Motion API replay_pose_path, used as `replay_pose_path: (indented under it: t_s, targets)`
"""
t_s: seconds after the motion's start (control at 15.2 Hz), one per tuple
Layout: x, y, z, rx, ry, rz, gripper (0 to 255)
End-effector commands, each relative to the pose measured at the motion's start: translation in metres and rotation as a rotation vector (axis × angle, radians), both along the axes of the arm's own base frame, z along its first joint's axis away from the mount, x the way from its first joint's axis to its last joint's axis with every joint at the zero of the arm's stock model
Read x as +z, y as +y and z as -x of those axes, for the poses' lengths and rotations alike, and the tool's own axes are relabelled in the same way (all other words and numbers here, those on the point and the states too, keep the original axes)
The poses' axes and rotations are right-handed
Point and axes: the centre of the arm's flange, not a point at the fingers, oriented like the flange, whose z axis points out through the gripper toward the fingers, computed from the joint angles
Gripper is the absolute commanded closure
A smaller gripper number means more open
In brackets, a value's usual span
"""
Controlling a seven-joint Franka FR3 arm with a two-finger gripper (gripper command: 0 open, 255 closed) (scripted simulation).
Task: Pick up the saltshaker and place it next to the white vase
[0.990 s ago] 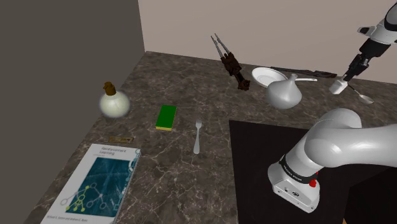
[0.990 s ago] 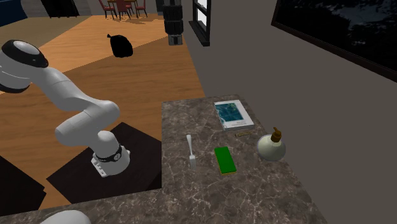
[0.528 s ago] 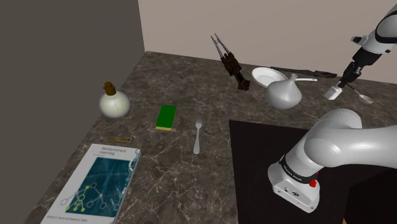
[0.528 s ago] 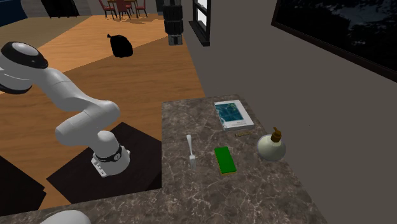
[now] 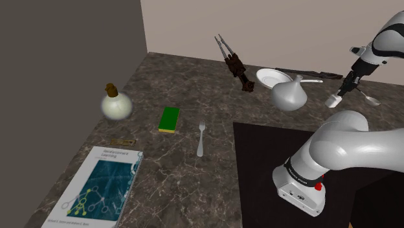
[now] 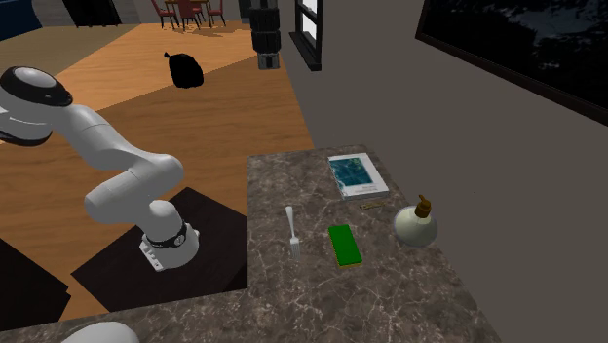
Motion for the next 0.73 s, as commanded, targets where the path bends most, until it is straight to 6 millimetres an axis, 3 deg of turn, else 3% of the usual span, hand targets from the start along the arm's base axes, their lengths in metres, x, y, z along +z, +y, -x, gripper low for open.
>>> replay_pose_path:
  t_s: [0.0,0.66]
  targets:
    - [-0.011,0.001,-0.001,0.0,0.0,0.0,255]
    - [-0.064,0.001,-0.001,0.0,0.0,0.0,255]
